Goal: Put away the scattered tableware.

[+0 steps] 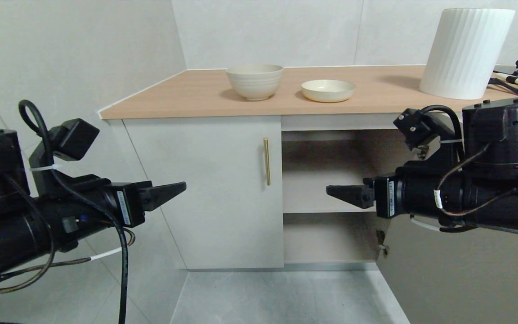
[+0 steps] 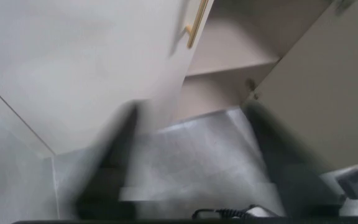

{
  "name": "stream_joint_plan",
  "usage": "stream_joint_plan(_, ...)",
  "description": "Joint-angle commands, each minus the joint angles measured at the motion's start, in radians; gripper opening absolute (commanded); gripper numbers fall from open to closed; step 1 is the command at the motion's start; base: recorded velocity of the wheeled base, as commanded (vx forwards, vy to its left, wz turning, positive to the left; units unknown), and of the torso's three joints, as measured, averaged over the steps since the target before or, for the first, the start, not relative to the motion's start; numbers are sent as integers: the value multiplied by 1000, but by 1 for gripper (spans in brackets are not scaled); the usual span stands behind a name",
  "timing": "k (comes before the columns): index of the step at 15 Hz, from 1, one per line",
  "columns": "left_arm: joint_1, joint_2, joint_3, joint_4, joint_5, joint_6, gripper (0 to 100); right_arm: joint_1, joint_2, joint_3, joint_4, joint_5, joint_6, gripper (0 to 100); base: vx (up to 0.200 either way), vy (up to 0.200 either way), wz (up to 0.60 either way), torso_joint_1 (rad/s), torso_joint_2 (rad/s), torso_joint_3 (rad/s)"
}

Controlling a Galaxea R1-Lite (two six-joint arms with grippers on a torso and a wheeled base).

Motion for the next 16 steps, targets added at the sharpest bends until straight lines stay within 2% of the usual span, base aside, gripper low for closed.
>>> stream_joint_plan(1,7,-24,-15,1,3,-21,100,-34,12,-1,4,-5,10,100,0,0,0,0,0,0)
stream_joint_plan(13,7,-51,-18,23,3,-23,100,-49,-23,8,23,-34,16,100,0,0,0,0,0,0)
stream_joint_plan(16,7,-51,-23,24,3,-23,100,-46,-23,11,24,-34,16,100,200,0,0,1,2,6)
